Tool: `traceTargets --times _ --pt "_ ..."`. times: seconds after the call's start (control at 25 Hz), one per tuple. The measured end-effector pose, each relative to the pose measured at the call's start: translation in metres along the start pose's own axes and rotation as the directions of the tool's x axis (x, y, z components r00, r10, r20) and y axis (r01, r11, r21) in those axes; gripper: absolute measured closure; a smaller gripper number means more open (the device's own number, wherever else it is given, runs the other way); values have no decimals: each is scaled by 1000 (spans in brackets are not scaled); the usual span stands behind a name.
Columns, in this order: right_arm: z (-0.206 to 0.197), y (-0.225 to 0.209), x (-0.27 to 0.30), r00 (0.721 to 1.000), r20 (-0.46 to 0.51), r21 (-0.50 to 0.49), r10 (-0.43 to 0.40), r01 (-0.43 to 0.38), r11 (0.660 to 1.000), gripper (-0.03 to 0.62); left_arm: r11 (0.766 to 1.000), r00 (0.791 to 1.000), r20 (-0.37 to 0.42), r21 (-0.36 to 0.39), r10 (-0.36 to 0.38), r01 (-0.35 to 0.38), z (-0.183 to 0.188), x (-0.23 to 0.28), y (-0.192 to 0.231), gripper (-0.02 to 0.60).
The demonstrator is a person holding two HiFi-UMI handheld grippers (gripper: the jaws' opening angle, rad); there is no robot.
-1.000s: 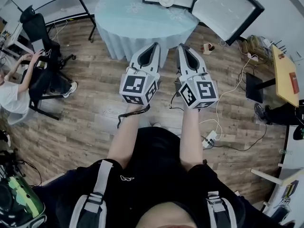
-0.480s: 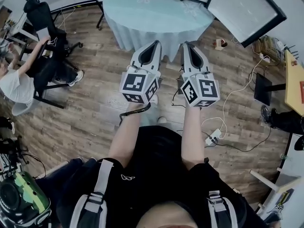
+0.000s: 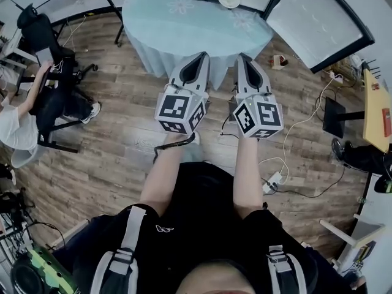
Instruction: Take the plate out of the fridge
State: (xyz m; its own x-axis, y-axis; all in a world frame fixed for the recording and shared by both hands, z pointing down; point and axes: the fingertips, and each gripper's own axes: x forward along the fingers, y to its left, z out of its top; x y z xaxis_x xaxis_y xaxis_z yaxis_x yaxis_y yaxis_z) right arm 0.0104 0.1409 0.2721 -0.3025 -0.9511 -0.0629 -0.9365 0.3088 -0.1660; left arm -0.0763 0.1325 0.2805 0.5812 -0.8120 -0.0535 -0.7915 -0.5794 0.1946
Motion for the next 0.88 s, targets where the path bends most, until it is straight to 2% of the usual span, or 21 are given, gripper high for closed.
traceTargets --times 0.24,0.4,0.72,0.88 --pt "-1 -1 56 1000 -10 -18 -12 11 1000 589 1000 1000 3 -23 -14 14 9 39 43 588" --pt "4 0 79 999 -9 -47 -32 32 998 589 1000 1000 5 -13 -28 29 17 57 63 588" --pt "25 -8 90 996 10 -113 -87 88 990 589 993 994 38 -52 -106 108 32 82 62 588" --pt "30 -9 94 996 16 -129 -92 93 987 589 991 992 54 -65 -117 120 38 90 63 588"
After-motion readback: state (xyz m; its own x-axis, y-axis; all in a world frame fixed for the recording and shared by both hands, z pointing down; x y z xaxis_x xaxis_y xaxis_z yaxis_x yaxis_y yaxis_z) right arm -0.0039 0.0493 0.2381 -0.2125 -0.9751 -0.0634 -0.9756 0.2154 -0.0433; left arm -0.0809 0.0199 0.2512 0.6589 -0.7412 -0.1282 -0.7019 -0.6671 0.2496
